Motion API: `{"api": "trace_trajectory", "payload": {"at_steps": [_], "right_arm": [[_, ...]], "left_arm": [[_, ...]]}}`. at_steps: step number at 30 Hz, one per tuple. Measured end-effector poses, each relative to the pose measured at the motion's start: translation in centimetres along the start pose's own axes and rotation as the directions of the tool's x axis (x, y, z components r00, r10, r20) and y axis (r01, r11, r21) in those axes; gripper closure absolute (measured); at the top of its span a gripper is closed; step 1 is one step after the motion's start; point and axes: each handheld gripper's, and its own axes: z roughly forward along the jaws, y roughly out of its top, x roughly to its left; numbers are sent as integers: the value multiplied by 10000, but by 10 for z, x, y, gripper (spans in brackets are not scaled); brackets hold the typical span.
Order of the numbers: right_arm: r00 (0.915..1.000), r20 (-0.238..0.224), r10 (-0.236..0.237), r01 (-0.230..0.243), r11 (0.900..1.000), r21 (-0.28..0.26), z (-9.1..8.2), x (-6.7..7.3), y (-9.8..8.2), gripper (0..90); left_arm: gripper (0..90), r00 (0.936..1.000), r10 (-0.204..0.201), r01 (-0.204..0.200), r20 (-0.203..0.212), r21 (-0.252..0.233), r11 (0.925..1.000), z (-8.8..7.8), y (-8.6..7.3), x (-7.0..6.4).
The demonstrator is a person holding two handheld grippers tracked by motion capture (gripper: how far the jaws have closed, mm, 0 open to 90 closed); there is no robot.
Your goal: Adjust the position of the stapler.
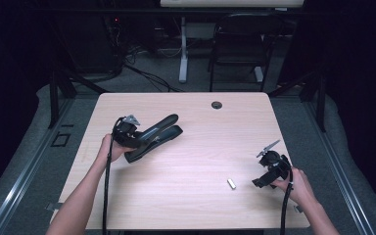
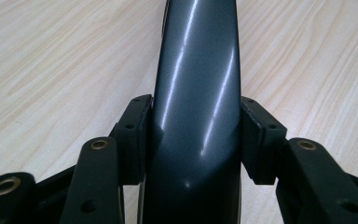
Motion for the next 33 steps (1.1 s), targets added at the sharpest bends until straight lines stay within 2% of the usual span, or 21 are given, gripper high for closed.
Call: {"api": "trace_trajectory", "payload": {"at_steps": [6,19,21,26,33], "right_arm": [[10000,66,-54,54,9999,93,-1,-1,-1,8],[10000,50,-69,69,9999,96,-1,-1,0,10],[10000,-57,-11,11,10000,-17,-1,0,0,13],[10000,46,-78,78,10000,-6,-1,1,0,13],[10000,22,-89,89,10000,12,-1,0,0,13]], "left_arm": [[509,9997,-39,40,221,-51,10000,0,-1,0],[509,9975,353,-356,606,42,9994,1,0,-8],[509,9963,529,-536,679,77,9985,1,1,-10],[508,9944,686,-696,805,97,9975,1,1,-14],[508,9880,1069,-1091,1118,140,9939,2,2,-20]]}}
